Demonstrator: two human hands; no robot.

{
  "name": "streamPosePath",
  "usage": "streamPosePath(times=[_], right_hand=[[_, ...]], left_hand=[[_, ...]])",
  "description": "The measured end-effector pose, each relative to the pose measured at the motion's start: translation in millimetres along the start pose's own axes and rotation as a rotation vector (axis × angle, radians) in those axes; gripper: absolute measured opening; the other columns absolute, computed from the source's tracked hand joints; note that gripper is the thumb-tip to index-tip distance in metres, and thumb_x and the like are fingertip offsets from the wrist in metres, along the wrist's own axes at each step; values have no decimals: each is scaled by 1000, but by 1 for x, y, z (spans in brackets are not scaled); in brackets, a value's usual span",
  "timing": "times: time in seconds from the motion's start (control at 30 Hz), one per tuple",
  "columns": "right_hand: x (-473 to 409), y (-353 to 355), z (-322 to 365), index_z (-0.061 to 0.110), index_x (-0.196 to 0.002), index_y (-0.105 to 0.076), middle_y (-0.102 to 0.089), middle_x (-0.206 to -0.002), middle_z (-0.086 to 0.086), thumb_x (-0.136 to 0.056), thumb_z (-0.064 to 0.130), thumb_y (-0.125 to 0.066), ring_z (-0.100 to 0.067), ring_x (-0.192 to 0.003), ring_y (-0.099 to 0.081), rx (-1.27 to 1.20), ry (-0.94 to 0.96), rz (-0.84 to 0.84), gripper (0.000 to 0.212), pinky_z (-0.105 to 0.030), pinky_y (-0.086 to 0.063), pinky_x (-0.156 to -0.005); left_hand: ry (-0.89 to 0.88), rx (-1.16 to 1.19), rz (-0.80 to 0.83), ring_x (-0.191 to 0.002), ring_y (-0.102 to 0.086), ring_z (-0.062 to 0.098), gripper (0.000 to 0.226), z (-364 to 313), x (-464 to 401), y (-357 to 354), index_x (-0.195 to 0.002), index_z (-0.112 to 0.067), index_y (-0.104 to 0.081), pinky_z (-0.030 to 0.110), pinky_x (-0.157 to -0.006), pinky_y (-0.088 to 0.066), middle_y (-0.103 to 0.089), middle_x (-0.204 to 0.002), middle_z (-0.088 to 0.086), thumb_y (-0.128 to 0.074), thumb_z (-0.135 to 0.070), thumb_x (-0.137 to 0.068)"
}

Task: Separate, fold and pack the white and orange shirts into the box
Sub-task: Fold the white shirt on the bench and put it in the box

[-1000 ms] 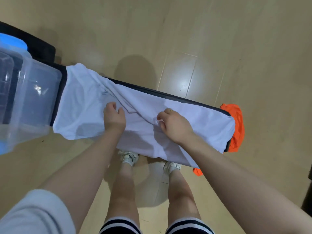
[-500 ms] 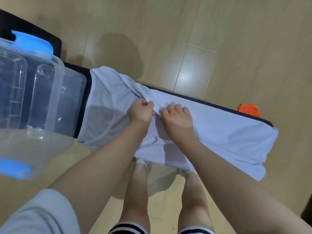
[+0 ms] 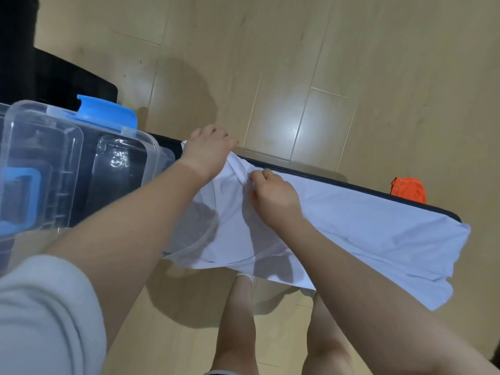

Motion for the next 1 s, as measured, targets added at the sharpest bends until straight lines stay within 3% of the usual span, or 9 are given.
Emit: streamPosePath(times=[0.1,0.23,0.37,0.47,0.57,0.67,0.73,0.87,1.0], right_hand=[[-9,-1,0,13,-66,-57,-51,-55,-1,-61,13,-68,-22,-43,-48,108,-116,-110,12,-23,-17,-45],[-5,-1,3,16,-68,-56,-46,-54,3,-56,6,-58,-16,-40,-39,250,-117,-99,15,-24,-18,-45],[-2,12,1,9,-69,-56,-52,-60,-5,-58,-4,-50,-23,-38,-43,103,-100,-212,19,-23,-16,-45],[13,10,5,2,-89,-59,-57,-85,-16,-72,-7,-48,-33,-61,-56,-105,-52,-63,22,-27,-28,-49],[41,-4,4,7,-121,-50,-49,-124,-13,-93,13,-45,-35,-100,-55,-247,-37,230,29,-38,-44,-72],[51,11,-28,15,-120,-51,-46,-128,-5,-95,17,-41,-29,-99,-54,-250,-163,116,26,-31,-38,-65],[49,16,-59,22,-116,-49,-41,-130,2,-95,16,-38,-21,-86,-48,-304,-298,87,25,-26,-29,-61],[40,18,-101,20,-121,-46,-38,-129,-3,-91,12,-40,-24,-81,-44,-217,-363,99,32,-29,-33,-63],[30,13,-113,10,-107,-52,-48,-113,-11,-94,18,-42,-34,-87,-53,-105,-325,169,18,-32,-37,-62]], left_hand=[[-68,-164,101,-132,-30,29,43,6,-12,-9,-127,-14,-47,40,-110,-21,-42,-137,9,-45,-5,-85],[-61,-222,71,-118,-45,29,32,8,-11,1,-115,-7,-52,37,-106,-27,-56,-120,11,-47,-2,-84],[12,-214,-10,-104,-49,30,34,7,12,22,-107,-6,-48,33,-81,-34,-58,-107,12,-49,7,-76],[37,-261,-102,-85,-57,26,27,-4,39,23,-89,-10,-57,30,-63,-31,-59,-89,8,-51,4,-67],[25,-263,-39,-48,-51,17,16,-9,61,6,-57,-18,-53,22,-44,-35,-52,-57,0,-45,-4,-56],[127,-87,73,-69,-57,17,26,-11,76,-22,-83,-14,-59,24,-52,-40,-59,-85,4,-63,-10,-58],[258,55,77,-92,-50,26,32,-9,76,-40,-111,-5,-46,30,-66,-37,-44,-114,12,-51,-12,-80],[285,148,-162,-69,-41,25,30,-14,60,-25,-116,0,-49,32,-49,-32,-46,-112,18,-32,-2,-92],[247,118,96,-54,-37,22,37,-15,52,-38,-118,-3,-39,28,-44,-22,-43,-117,17,-50,6,-83]])
Point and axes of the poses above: each hand's wrist, its own x-axis away from the middle knuckle, its own y-axis out of the back of the hand, z = x × y, the point moved 6 cm from there along -x, towards the middle knuckle
